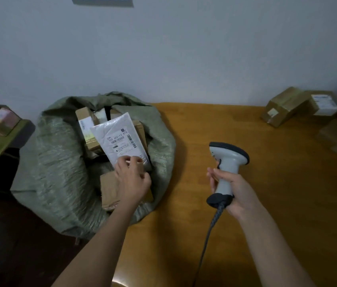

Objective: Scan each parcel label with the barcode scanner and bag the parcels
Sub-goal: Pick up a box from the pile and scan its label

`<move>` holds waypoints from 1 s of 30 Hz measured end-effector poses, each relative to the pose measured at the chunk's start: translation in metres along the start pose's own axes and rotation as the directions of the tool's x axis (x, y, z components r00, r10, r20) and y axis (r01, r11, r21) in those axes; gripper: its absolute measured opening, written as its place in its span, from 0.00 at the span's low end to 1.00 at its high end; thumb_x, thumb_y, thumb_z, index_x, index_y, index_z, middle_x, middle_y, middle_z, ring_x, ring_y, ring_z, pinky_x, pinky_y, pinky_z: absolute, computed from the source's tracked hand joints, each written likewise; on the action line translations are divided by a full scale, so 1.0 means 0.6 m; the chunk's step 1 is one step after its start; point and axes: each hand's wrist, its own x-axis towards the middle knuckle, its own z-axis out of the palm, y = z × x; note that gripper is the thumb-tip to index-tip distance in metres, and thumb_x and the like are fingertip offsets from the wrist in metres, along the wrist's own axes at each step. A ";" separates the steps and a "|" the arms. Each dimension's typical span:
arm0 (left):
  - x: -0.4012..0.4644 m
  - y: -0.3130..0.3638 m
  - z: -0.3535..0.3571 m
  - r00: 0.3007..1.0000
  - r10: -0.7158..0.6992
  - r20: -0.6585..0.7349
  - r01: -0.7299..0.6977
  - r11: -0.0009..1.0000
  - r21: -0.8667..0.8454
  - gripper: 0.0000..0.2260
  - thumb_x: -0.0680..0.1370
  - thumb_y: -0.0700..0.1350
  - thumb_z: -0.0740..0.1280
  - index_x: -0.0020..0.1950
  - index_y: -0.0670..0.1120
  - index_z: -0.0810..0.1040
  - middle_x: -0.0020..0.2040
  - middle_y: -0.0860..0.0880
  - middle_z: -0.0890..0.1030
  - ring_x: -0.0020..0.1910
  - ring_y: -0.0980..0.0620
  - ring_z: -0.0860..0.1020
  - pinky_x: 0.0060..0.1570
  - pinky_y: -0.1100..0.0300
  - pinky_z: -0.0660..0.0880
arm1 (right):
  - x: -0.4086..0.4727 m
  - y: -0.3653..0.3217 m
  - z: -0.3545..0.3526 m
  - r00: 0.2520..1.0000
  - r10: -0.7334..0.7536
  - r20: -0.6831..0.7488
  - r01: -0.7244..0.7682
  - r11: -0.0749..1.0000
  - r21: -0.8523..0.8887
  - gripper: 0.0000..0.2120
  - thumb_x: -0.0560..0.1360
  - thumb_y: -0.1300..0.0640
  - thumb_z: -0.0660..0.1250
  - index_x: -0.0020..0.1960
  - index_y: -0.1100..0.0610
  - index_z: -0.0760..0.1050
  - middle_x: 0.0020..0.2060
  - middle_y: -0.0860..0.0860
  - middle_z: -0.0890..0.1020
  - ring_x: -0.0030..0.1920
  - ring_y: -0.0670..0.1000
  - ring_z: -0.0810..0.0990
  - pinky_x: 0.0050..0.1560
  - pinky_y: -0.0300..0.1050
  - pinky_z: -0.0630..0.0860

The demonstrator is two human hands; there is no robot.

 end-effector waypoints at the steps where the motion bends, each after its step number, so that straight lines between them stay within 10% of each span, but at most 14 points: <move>1: 0.008 0.020 0.009 1.000 0.024 0.002 -0.024 1.000 -0.020 0.16 0.69 0.40 0.70 0.56 0.45 0.73 0.58 0.43 0.67 0.59 0.43 0.64 0.57 0.50 0.64 | 0.000 -0.016 -0.010 0.999 -0.035 0.003 0.035 0.999 -0.016 0.10 0.74 0.69 0.68 0.54 0.63 0.76 0.46 0.57 0.81 0.37 0.49 0.83 0.36 0.38 0.81; 18: 0.144 0.558 0.353 0.896 0.404 0.183 -0.370 0.909 -0.191 0.14 0.75 0.39 0.65 0.60 0.43 0.74 0.60 0.44 0.69 0.61 0.44 0.69 0.59 0.53 0.66 | 0.129 -0.425 -0.233 0.943 -0.309 -0.125 0.299 0.950 -0.092 0.10 0.74 0.69 0.68 0.52 0.58 0.76 0.46 0.54 0.79 0.32 0.45 0.75 0.27 0.34 0.72; 30: 0.278 0.781 0.607 0.856 0.241 0.457 -0.203 0.970 -0.132 0.52 0.70 0.59 0.74 0.79 0.47 0.40 0.78 0.41 0.52 0.75 0.39 0.57 0.72 0.43 0.60 | 0.276 -0.534 -0.376 0.954 -0.209 -0.214 0.209 0.978 -0.023 0.14 0.74 0.68 0.68 0.59 0.58 0.76 0.47 0.54 0.79 0.34 0.45 0.76 0.30 0.35 0.73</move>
